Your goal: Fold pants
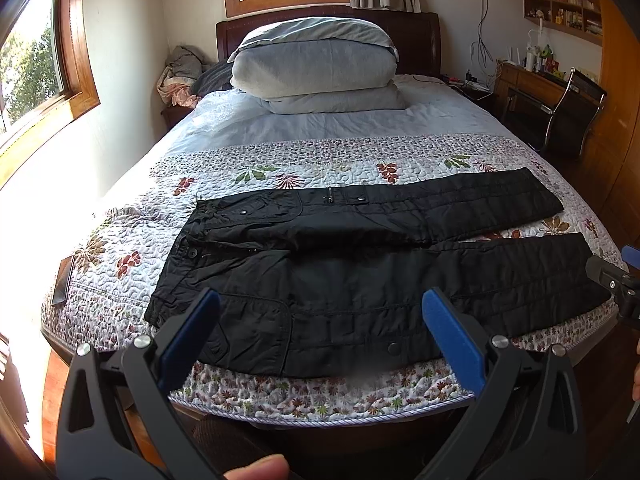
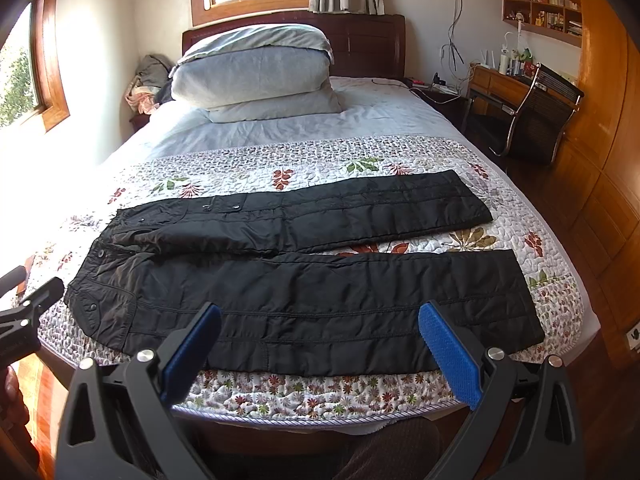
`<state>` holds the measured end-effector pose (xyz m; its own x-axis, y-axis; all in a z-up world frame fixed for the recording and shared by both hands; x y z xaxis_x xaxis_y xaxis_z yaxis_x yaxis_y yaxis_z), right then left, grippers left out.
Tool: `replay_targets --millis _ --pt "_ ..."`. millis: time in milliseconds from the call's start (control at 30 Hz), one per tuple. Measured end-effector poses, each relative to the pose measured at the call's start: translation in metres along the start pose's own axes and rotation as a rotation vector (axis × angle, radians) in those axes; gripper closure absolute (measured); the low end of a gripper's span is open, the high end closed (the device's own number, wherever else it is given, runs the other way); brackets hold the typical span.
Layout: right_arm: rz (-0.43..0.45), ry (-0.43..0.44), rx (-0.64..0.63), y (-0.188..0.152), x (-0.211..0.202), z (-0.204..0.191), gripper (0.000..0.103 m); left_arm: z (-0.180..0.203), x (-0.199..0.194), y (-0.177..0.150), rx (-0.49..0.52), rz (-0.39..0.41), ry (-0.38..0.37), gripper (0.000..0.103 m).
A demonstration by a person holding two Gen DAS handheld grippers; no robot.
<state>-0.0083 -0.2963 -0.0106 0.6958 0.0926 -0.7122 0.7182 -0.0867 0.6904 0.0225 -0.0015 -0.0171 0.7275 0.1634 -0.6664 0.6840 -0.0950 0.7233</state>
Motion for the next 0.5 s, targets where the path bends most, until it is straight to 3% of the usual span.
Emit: replay_targets --millis 500 --pt "-0.001 0.001 0.002 0.0021 0.0012 -0.0006 0.003 -0.0017 0.0002 0.0007 -0.001 -0.002 0.001 0.002"
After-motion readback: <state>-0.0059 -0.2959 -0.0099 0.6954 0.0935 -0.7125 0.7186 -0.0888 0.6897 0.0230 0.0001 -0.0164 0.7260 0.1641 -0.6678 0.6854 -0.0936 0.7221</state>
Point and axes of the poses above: each gripper's, at about its wrist camera, not at the fingertips, and x roughly the way its jaws point, z to its right, y to its top, the point moved 3 cm from there along x, roughly the way its jaws point, and after that the axes turned 9 degrees about y, right-handed, at the moved point
